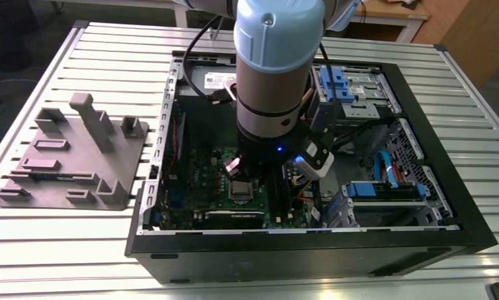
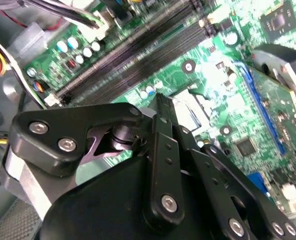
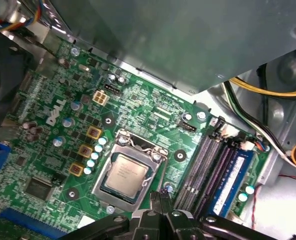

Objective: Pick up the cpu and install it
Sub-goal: 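Install the first cpu locking lever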

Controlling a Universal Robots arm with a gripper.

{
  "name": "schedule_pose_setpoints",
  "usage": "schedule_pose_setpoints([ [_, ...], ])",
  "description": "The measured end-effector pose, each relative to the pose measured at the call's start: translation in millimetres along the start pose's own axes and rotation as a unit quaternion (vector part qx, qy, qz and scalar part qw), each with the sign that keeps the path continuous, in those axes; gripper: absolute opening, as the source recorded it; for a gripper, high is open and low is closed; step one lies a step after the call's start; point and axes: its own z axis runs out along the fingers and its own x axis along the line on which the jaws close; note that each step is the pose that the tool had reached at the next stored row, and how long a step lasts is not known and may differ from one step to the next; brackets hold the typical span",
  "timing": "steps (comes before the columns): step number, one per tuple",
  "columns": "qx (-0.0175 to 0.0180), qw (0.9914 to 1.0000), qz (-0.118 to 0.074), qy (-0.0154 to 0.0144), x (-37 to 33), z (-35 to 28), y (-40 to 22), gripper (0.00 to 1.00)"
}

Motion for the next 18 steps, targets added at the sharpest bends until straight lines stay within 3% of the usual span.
schedule_pose_setpoints([
  [7,-0.0003,1.0,0.003,0.0005,-0.7,0.4,-0.5,0.1],
  [9,0.0006,0.99988,0.016,0.0002,-0.7,0.9,-0.5,0.1],
  [14,0.0037,0.99826,0.059,-0.0005,-0.6,1.9,-0.5,0.1],
  [18,0.0047,0.99719,0.075,-0.0008,-0.6,2.7,-0.6,0.1],
])
